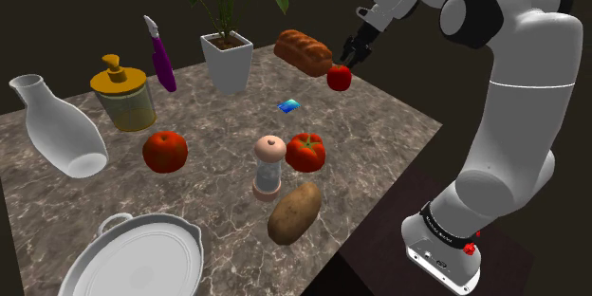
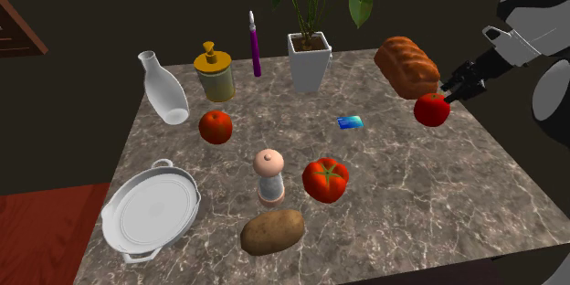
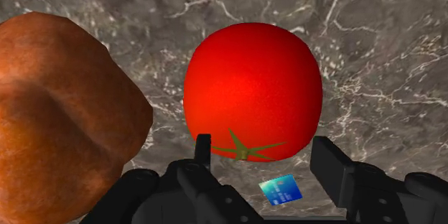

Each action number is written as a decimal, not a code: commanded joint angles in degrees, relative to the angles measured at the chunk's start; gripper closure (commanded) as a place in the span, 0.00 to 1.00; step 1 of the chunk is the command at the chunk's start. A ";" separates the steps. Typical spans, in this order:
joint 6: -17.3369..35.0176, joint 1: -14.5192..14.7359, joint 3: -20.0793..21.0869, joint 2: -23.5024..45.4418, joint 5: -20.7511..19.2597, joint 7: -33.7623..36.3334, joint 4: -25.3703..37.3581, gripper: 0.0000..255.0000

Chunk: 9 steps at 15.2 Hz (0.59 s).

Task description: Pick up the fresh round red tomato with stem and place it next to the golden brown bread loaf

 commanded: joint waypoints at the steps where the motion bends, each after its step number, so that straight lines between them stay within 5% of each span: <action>1: 0.00 0.00 0.00 -0.01 0.00 0.00 0.00 0.00; 5: 0.00 0.00 0.00 0.00 0.00 0.00 0.00 0.00; 9: -6.41 -2.30 -0.93 -0.26 -1.07 1.12 5.98 0.00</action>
